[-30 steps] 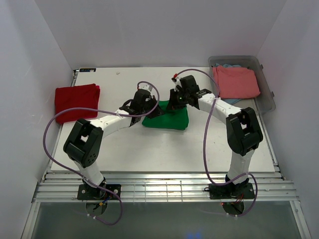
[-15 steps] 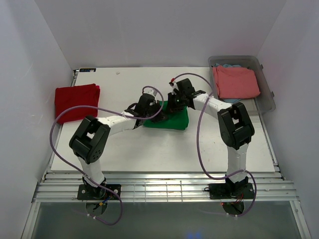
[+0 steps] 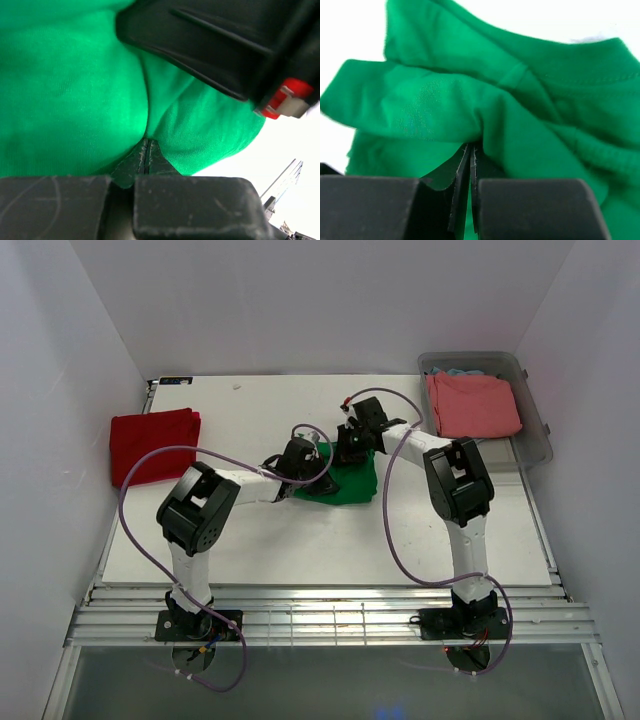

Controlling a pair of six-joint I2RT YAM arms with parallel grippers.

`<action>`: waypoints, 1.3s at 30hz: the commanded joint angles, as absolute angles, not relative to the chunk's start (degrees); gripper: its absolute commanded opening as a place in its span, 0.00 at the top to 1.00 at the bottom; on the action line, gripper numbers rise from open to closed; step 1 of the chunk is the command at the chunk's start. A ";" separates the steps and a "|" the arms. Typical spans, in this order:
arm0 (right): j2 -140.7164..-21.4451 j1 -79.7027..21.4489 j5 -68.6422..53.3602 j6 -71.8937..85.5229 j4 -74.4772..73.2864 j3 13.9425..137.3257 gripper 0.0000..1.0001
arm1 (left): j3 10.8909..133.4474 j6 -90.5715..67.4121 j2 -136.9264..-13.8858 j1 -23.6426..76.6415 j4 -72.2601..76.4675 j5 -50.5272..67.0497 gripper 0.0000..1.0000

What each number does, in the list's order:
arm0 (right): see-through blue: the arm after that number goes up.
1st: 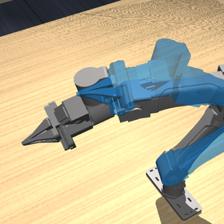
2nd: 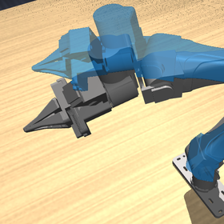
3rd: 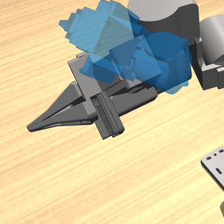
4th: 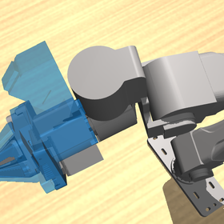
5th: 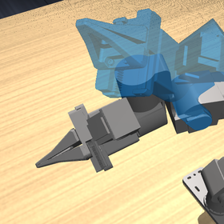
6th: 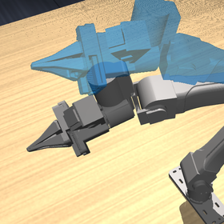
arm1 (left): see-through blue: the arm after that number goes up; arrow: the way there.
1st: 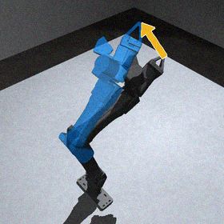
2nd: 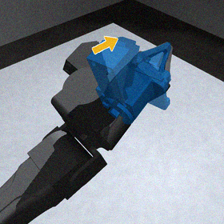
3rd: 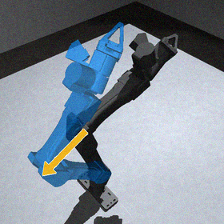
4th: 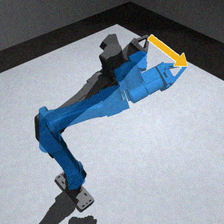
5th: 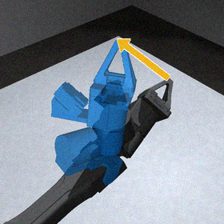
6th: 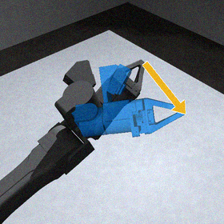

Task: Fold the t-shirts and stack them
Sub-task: Fold the tshirt

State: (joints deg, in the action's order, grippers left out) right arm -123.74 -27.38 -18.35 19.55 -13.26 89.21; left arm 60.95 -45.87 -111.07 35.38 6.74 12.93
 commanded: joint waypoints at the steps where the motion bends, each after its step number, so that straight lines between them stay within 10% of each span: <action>1: -126.64 -26.20 -17.14 19.86 -12.57 93.33 0.92 | 58.89 -44.47 -111.09 35.77 5.63 13.27 1.00; 13: -130.88 -21.27 -15.73 21.01 -12.22 109.86 0.92 | 55.90 -44.39 -109.86 35.77 6.24 13.89 1.00; 29: -99.84 -24.17 -19.60 19.60 -7.12 75.16 0.92 | 69.43 -39.91 -101.09 35.86 -4.65 9.07 1.00; 36: -103.96 -24.78 -18.38 21.18 -8.34 70.49 0.92 | 69.61 -36.13 -96.86 33.06 -12.21 4.56 0.06; 39: -106.51 -24.87 -16.10 20.83 -10.63 70.93 0.92 | 66.37 -35.69 -94.84 29.01 -10.82 9.03 0.02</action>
